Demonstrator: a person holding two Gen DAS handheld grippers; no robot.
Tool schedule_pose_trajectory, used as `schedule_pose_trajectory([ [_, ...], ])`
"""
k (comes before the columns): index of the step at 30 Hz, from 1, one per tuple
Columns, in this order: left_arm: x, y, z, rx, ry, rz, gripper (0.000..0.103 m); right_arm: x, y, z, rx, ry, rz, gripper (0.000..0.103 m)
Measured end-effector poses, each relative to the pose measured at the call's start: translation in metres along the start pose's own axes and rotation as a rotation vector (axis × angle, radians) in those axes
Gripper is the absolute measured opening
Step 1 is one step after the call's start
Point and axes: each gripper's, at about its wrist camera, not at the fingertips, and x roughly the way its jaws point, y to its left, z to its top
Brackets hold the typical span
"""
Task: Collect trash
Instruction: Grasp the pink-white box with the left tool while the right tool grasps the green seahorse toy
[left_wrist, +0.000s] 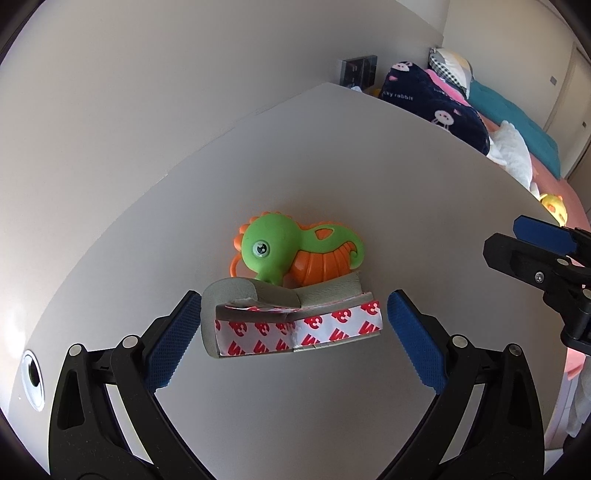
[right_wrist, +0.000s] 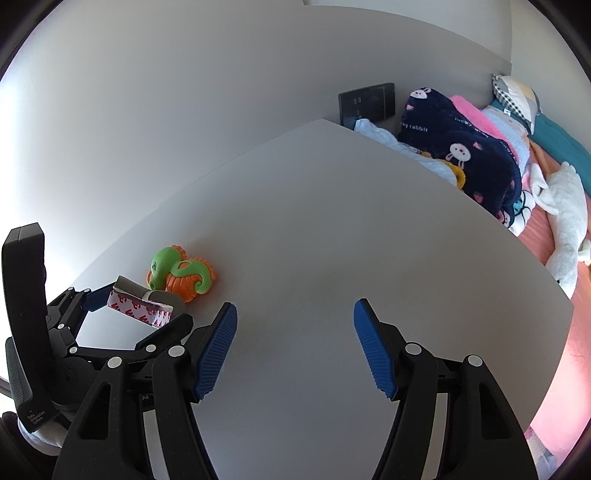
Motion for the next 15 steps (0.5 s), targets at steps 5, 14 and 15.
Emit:
schedule_pose_trajectory([
  [5, 0.003, 0.008, 0.000, -0.014, 0.001, -0.029, 0.076, 0.008, 0.010, 0.005, -0.020, 0.007, 0.009, 0.067],
  [14, -0.019, 0.044, -0.010, -0.079, -0.042, 0.033, 0.073, 0.026, 0.034, 0.009, -0.069, 0.033, 0.039, 0.067],
  [15, -0.021, 0.048, -0.011, -0.085, -0.043, 0.046, 0.073, 0.028, 0.038, 0.010, -0.076, 0.036, 0.045, 0.067],
])
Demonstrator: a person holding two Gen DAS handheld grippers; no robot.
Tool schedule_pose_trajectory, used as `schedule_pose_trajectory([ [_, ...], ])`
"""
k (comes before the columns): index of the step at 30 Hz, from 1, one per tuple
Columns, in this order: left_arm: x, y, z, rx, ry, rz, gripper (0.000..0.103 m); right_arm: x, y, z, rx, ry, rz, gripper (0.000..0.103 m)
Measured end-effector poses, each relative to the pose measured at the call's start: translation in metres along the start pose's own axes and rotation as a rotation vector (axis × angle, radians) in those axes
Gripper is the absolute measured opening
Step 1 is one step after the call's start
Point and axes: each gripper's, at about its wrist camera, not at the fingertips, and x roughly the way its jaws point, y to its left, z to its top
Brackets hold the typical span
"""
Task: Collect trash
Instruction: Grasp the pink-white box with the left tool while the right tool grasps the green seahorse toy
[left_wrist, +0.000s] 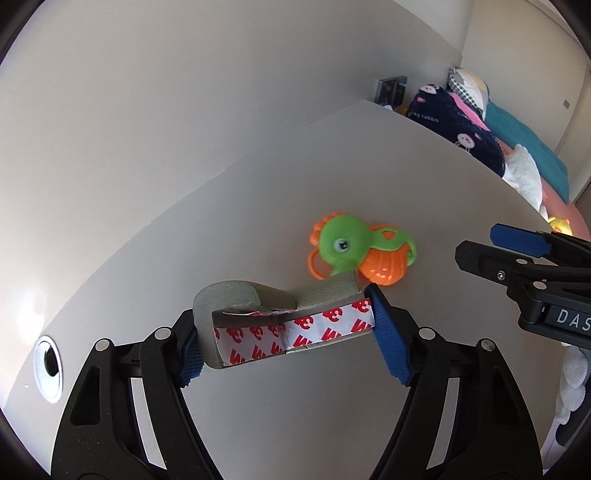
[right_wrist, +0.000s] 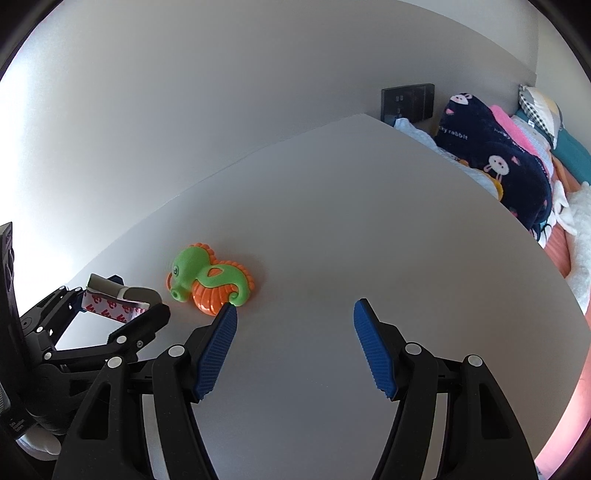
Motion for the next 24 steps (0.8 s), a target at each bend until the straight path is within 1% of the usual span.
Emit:
schedule_pose_trajectory([
  [5, -0.008, 0.024, -0.008, -0.029, 0.003, 0.053, 0.073, 0.012, 0.020, 0.004, -0.040, 0.015, 0.026, 0.067],
  [10, -0.016, 0.044, -0.017, -0.074, 0.007, 0.079, 0.073, 0.031, 0.041, 0.010, -0.114, 0.052, 0.050, 0.067],
  [16, -0.020, 0.056, -0.019, -0.112, 0.007, 0.082, 0.073, 0.055, 0.057, 0.016, -0.176, 0.083, 0.034, 0.067],
  [20, -0.019, 0.057, -0.019, -0.115, 0.007, 0.084, 0.073, 0.064, 0.067, 0.023, -0.253, 0.074, 0.005, 0.071],
  [24, -0.019, 0.058, -0.019, -0.116, 0.008, 0.084, 0.074, 0.070, 0.074, 0.031, -0.288, 0.063, -0.008, 0.071],
])
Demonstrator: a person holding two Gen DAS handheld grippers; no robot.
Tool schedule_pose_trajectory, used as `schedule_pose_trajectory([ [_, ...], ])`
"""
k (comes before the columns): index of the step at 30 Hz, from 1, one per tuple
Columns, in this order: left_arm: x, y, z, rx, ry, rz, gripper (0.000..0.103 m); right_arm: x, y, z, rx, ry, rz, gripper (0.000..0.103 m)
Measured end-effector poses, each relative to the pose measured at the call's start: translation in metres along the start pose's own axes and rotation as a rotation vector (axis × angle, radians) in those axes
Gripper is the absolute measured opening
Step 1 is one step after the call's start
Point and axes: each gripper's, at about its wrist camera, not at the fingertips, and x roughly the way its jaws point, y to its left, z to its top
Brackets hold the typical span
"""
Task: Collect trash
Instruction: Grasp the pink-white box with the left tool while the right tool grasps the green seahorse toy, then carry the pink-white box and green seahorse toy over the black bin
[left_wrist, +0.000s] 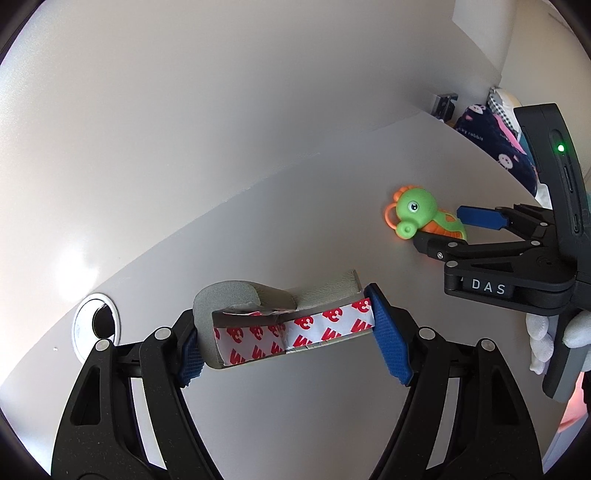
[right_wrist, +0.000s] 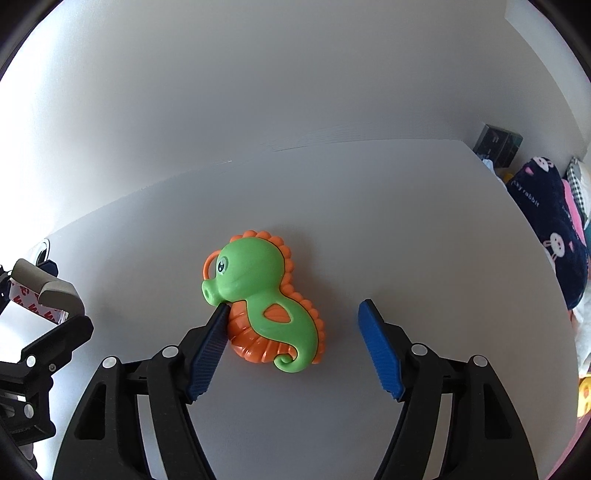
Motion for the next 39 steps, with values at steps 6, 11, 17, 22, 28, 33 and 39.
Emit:
schedule_pose_trajectory([
  [6, -0.002, 0.005, -0.001, -0.007, -0.001, 0.002, 0.073, 0.002, 0.014, 0.010, -0.089, -0.019, 0.026, 0.051],
  [11, -0.003, 0.001, 0.003, -0.006, -0.010, 0.001, 0.073, -0.007, 0.017, 0.009, -0.096, -0.032, 0.062, 0.051],
  [17, -0.016, -0.005, 0.003, 0.011, -0.034, -0.012, 0.073, -0.031, 0.011, 0.004, -0.069, -0.057, 0.072, 0.051],
  [22, -0.029, -0.019, 0.004, 0.039, -0.054, -0.029, 0.073, -0.057, 0.002, 0.000, -0.038, -0.073, 0.059, 0.051],
  [28, -0.047, -0.039, 0.003, 0.078, -0.076, -0.057, 0.073, -0.088, -0.005, -0.016, -0.002, -0.089, 0.041, 0.051],
  [33, -0.062, -0.060, 0.001, 0.118, -0.090, -0.088, 0.073, -0.113, -0.017, -0.033, 0.037, -0.113, 0.033, 0.051],
  [39, -0.075, -0.091, -0.004, 0.174, -0.107, -0.124, 0.073, -0.145, -0.035, -0.060, 0.091, -0.134, 0.005, 0.051],
])
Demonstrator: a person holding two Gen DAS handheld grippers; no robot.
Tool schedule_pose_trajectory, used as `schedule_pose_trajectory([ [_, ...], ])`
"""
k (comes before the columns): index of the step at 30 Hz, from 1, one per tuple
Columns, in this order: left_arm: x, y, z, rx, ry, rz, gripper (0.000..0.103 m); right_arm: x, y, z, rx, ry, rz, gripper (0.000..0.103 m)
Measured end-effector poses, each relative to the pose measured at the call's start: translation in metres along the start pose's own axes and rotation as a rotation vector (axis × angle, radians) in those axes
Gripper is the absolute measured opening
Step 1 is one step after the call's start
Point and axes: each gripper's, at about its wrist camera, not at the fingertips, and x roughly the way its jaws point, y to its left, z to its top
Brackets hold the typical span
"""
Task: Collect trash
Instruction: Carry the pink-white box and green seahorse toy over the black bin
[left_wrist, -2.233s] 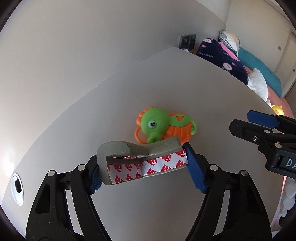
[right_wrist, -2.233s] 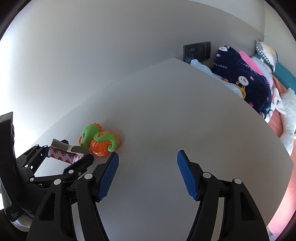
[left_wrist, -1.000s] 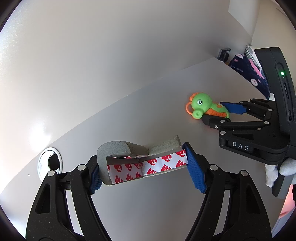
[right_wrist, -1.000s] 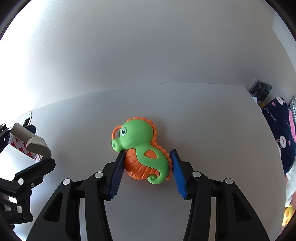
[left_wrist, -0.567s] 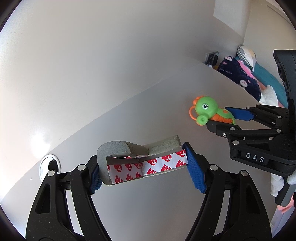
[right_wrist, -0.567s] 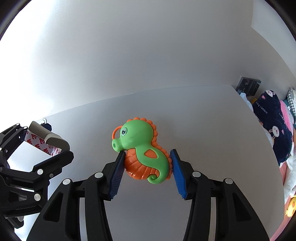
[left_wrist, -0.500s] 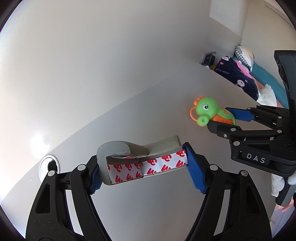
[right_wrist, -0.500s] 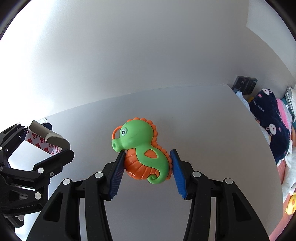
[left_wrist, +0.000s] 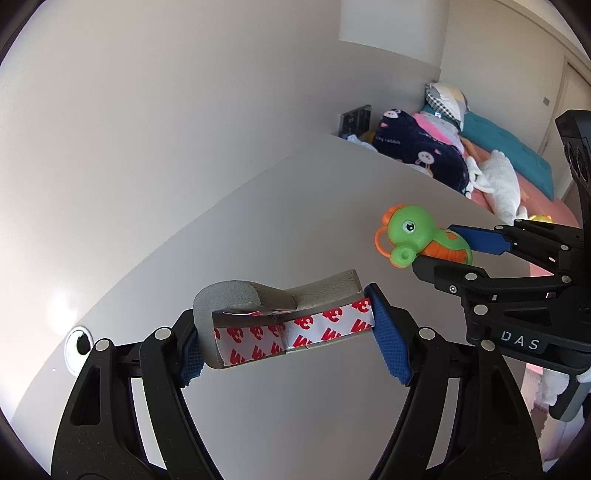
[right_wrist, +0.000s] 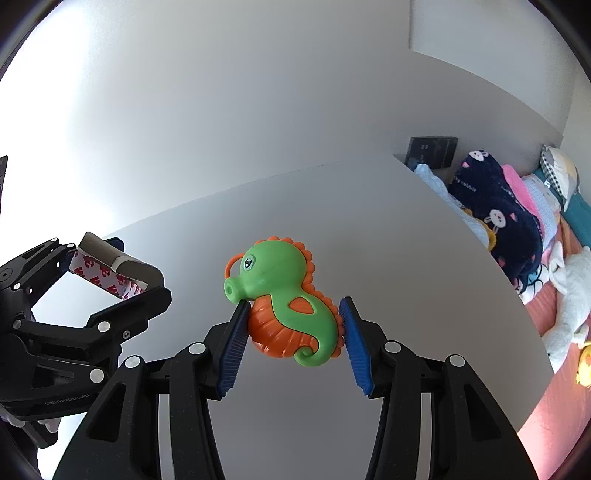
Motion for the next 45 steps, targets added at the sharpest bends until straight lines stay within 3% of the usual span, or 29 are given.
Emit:
schedule_pose_trajectory([
  [19, -0.021, -0.111, -0.003, 0.158, -0.015, -0.093, 0.074, -0.073, -0.079, -0.072, 0.168, -0.055, -0.084, 0.051],
  [45, -0.038, -0.279, -0.018, 0.372, -0.029, -0.278, 0.074, -0.172, -0.187, -0.168, 0.369, -0.121, -0.233, 0.051],
])
